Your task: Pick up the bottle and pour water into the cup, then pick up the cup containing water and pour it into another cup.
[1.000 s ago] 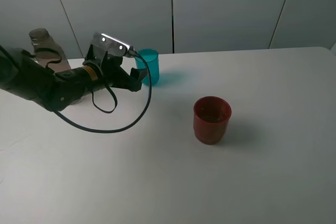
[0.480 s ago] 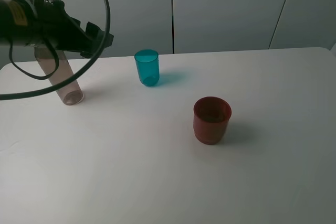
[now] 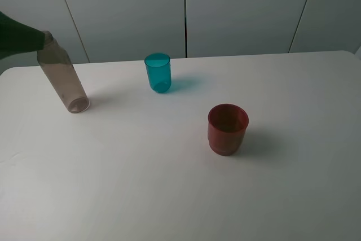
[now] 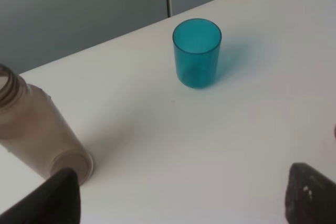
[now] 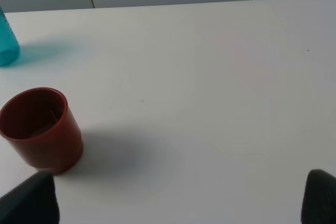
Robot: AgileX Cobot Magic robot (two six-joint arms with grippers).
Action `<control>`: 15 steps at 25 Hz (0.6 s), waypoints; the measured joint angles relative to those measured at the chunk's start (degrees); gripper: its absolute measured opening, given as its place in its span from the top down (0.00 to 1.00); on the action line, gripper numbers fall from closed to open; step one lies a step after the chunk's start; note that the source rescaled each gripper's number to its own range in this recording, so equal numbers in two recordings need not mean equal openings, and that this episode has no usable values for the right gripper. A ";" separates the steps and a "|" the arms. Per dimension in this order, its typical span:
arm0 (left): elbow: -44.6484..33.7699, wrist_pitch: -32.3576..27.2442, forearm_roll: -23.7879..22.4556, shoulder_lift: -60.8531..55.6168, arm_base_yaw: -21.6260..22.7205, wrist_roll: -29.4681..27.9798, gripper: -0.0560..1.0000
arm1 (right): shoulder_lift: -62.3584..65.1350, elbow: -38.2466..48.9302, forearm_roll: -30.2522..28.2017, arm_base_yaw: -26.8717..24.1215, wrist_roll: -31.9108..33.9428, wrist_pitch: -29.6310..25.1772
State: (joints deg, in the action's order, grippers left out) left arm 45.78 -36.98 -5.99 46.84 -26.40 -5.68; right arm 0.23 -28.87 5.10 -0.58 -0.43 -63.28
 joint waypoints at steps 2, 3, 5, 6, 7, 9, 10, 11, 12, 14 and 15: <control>0.00 -4.13 1.27 -3.99 0.00 0.80 0.00 | 0.00 0.00 0.00 0.00 0.00 0.00; 0.00 -5.90 1.72 -6.12 -0.10 0.91 0.00 | 0.00 0.00 0.00 0.00 0.00 0.00; 0.00 -10.23 2.40 -10.04 -0.10 1.14 0.00 | 0.00 0.00 0.00 0.00 0.00 0.00; 0.00 -12.51 2.79 -12.20 -0.10 1.14 0.00 | 0.00 0.00 0.00 0.00 0.00 0.00; 0.00 -14.62 2.95 -14.29 -0.10 1.14 0.00 | 0.00 0.00 0.00 0.00 0.00 0.00; 0.00 -20.37 3.16 -18.11 -0.10 1.26 0.00 | 0.00 0.00 0.00 0.00 0.00 0.00; 0.00 -22.85 3.14 -20.18 -0.10 1.37 0.00 | 0.00 0.00 0.00 0.00 0.00 0.00; 0.00 -25.67 3.14 -22.19 -0.10 1.37 0.00 | 0.00 0.00 0.00 0.00 0.00 0.00; 0.00 -28.21 3.18 -23.86 -0.10 1.37 0.00 | 0.00 0.00 0.00 0.00 0.00 0.00; -0.62 -31.22 3.18 -27.91 -0.10 1.37 0.00 | 0.00 0.00 0.00 0.00 0.00 0.00; -1.47 -31.89 3.18 -29.70 -0.10 1.37 0.00 | 0.00 0.00 0.00 0.00 0.00 0.00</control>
State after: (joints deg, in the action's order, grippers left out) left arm 44.30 -68.88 -2.81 17.14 -26.49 -4.31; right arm 0.23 -28.87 5.10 -0.58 -0.43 -63.28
